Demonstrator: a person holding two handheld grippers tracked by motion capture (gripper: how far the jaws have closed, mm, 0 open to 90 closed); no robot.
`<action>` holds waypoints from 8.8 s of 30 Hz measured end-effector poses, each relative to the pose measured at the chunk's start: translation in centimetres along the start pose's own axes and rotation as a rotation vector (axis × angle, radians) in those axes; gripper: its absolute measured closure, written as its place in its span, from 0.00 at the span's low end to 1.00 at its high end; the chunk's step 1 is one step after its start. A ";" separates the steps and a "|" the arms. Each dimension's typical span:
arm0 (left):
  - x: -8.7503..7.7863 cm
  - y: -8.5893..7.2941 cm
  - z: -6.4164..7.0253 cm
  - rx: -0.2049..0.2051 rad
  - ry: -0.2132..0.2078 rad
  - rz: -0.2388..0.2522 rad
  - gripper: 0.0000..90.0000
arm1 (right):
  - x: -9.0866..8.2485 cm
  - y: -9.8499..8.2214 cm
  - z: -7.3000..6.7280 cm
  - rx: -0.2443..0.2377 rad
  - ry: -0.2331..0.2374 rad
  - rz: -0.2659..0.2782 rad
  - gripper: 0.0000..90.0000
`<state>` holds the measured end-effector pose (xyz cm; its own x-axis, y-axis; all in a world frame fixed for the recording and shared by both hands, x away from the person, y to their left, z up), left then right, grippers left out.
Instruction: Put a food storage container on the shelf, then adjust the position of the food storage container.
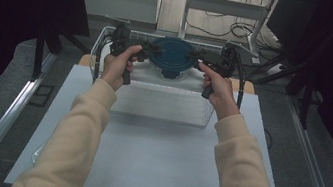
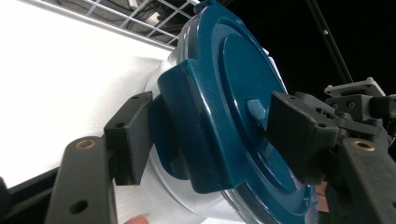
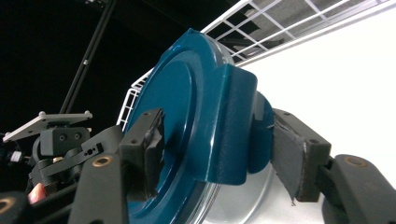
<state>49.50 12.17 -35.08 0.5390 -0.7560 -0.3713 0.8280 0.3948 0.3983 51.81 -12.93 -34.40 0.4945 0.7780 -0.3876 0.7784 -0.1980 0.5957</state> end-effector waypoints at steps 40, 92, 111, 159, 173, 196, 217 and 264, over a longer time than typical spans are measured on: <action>-7.4 -16.7 1.3 0.381 -0.041 0.028 0.24 | -8.0 -12.7 -5.1 -0.529 0.072 0.000 0.16; -11.4 -28.7 -8.1 0.508 0.199 -0.160 0.31 | -9.6 -26.5 4.5 -0.739 -0.066 -0.190 0.28; -21.1 -23.8 -10.0 0.500 0.307 -0.014 0.51 | -9.5 -26.9 4.1 -0.739 -0.045 -0.205 0.28; -26.4 -27.1 -21.0 0.282 0.597 -0.069 1.00 | -8.7 -27.4 4.6 -0.755 -0.109 -0.251 0.29; -22.6 -25.4 -20.3 0.319 0.542 -0.136 1.00 | -8.7 -27.4 4.6 -0.750 -0.117 -0.250 0.29; -16.6 -22.6 -18.1 0.371 0.471 -0.210 1.00 | -9.0 -27.1 4.8 -0.747 -0.139 -0.234 0.28; -12.7 -20.7 -17.4 0.404 0.449 -0.245 1.00 | -9.1 -27.1 4.9 -0.753 -0.141 -0.232 0.28; -4.5 -20.7 -14.8 0.455 0.332 -0.366 1.00 | -9.1 -27.0 5.3 -0.750 -0.148 -0.233 0.28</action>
<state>32.24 15.06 -54.05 0.3149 -0.5696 -0.7592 0.8579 -0.1713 0.4844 28.35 -17.87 -50.67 0.4381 0.6522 -0.6186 0.4268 0.4547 0.7817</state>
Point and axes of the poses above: each handheld gripper's, and its own axes: x roughly forward along the jaws, y roughly out of its top, z roughly to its right, the point moved 4 cm from there along x, roughly forward along the jaws, and after that the axes turned 9 degrees about -x, right-handed, at the moved point
